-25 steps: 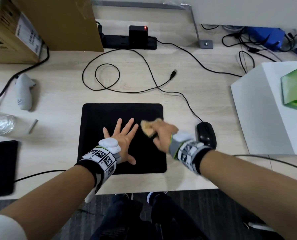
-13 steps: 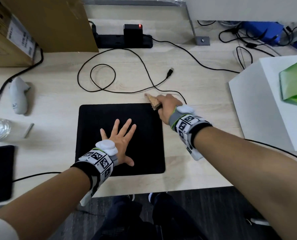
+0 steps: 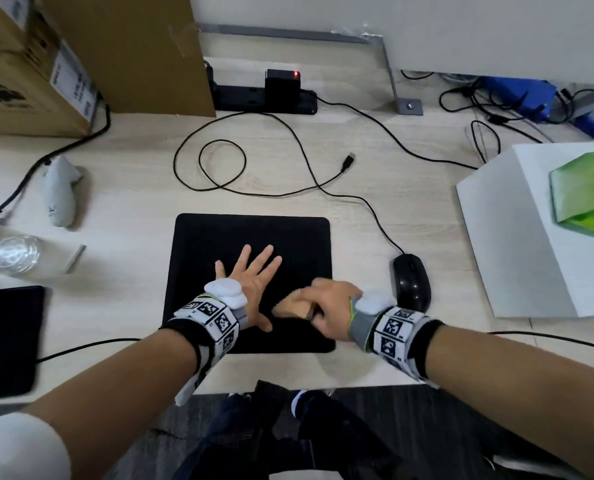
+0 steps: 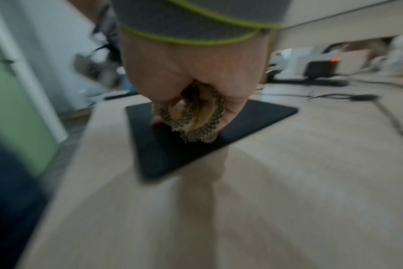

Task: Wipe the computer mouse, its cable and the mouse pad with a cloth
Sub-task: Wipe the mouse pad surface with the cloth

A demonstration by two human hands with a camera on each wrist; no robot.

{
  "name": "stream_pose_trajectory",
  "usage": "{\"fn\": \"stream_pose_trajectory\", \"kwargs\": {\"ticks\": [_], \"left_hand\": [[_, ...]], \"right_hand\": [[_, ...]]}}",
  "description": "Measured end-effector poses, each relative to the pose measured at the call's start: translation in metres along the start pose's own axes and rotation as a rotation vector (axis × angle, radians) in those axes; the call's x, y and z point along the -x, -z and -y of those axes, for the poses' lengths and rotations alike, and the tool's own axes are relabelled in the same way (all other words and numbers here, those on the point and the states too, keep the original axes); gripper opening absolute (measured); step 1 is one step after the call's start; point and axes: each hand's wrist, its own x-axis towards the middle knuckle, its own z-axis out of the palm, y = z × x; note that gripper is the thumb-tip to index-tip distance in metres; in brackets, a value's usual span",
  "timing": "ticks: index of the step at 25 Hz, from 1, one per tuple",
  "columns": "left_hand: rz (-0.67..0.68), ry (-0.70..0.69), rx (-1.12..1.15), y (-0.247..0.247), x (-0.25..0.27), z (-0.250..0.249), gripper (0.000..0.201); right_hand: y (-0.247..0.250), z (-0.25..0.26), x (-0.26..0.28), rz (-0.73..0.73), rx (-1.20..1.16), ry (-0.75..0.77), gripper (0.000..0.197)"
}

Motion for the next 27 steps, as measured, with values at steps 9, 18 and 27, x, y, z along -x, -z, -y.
{"fn": "stream_pose_trajectory", "kwargs": {"ticks": [9, 18, 27], "left_hand": [[-0.079, 0.093, 0.024, -0.008, 0.024, 0.069, 0.129], [-0.371, 0.227, 0.208, -0.009, 0.031, 0.084, 0.098], [-0.353, 0.568, 1.045, 0.009, 0.046, 0.107, 0.044]], "right_hand": [[0.005, 0.039, -0.102, -0.005, -0.043, -0.317, 0.052], [-0.014, 0.057, -0.026, 0.115, -0.021, -0.034, 0.043], [0.061, 0.084, -0.075, 0.025, -0.307, -0.43, 0.011]]}}
